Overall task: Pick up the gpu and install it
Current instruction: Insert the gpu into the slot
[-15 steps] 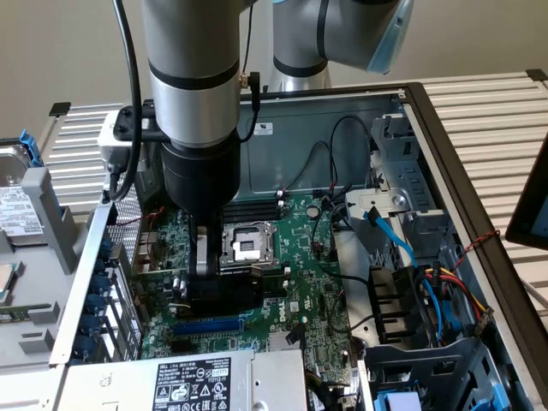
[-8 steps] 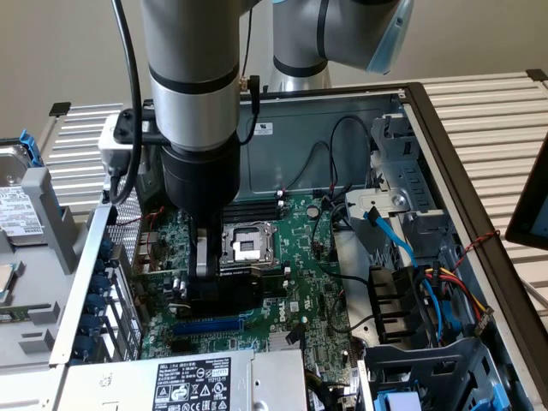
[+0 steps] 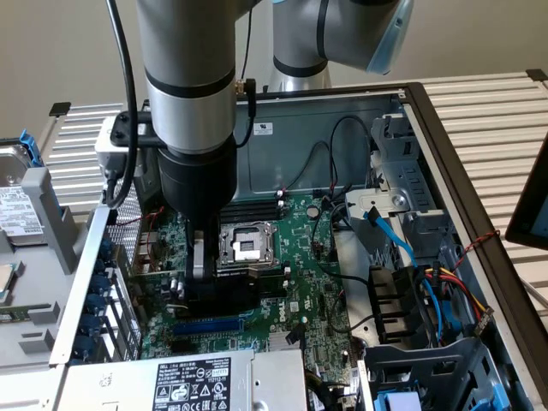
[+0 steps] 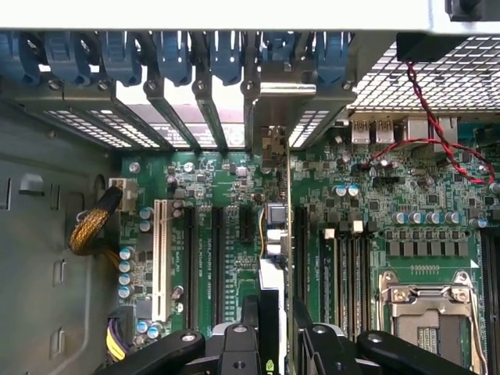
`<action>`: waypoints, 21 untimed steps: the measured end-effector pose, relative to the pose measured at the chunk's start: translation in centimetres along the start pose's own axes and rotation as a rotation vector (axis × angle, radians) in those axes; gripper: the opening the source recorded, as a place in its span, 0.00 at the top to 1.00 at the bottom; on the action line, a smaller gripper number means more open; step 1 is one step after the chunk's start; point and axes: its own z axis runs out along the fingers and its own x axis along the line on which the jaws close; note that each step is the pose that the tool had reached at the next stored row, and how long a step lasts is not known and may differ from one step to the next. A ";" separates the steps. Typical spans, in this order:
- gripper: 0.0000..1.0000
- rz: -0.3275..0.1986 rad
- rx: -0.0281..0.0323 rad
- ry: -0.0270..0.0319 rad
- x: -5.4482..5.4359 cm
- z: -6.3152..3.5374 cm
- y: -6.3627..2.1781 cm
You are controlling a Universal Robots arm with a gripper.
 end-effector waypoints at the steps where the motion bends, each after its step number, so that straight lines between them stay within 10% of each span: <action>1: 0.73 0.000 0.0001 -0.0003 0.0 0.05 0.00; 21: 0.73 0.000 -0.0008 -0.0046 0.1 0.65 0.35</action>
